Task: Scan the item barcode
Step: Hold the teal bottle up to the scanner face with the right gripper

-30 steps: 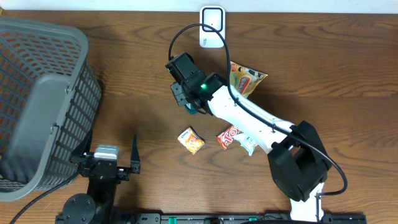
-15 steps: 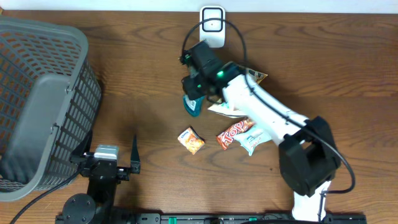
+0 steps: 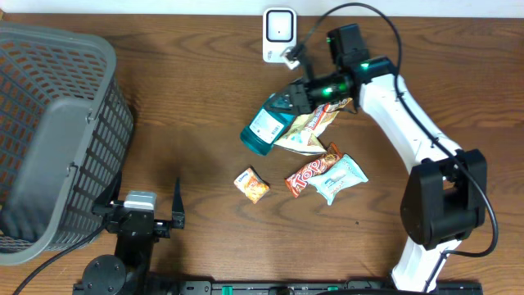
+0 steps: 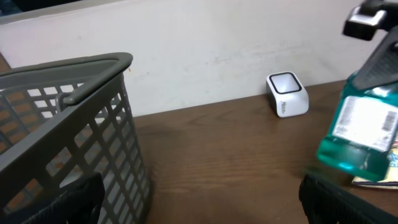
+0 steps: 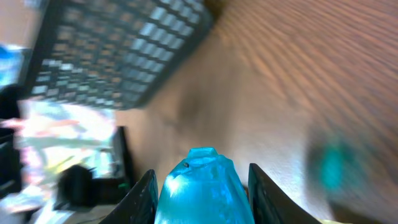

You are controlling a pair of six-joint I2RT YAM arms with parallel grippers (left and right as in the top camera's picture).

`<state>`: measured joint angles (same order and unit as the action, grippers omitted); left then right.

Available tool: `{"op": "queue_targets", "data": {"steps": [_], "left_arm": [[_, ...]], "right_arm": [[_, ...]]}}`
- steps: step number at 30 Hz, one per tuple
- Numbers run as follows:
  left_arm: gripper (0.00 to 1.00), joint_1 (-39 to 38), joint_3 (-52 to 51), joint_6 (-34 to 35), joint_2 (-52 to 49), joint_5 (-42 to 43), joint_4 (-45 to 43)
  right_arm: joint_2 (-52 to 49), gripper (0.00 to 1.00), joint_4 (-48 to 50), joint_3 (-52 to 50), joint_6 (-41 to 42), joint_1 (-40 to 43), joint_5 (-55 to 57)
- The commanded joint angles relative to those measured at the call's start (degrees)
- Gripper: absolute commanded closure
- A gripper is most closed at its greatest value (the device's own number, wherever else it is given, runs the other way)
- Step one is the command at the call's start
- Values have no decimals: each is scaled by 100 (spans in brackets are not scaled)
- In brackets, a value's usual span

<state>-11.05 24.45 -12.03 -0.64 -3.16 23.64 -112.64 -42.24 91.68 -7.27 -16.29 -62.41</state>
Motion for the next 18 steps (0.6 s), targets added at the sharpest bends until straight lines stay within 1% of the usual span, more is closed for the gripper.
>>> {"op": "queue_targets", "data": {"steps": [1, 5, 9, 14, 18], "left_arm": [[0, -17, 9, 31, 2, 11, -9], [0, -17, 9, 31, 2, 11, -9], [0, -17, 9, 28, 2, 11, -9], [0, -17, 9, 28, 2, 11, -9], [0, -17, 9, 31, 2, 11, -9]], "right_arm": [[249, 99, 0, -199, -573, 120, -1827], [249, 99, 2, -592, -643, 232, -2686], [249, 99, -26, -802, -656, 245, -2704], [249, 99, 17, -822, -675, 238, -2702], [262, 99, 20, -815, -656, 236, -2216]]}}
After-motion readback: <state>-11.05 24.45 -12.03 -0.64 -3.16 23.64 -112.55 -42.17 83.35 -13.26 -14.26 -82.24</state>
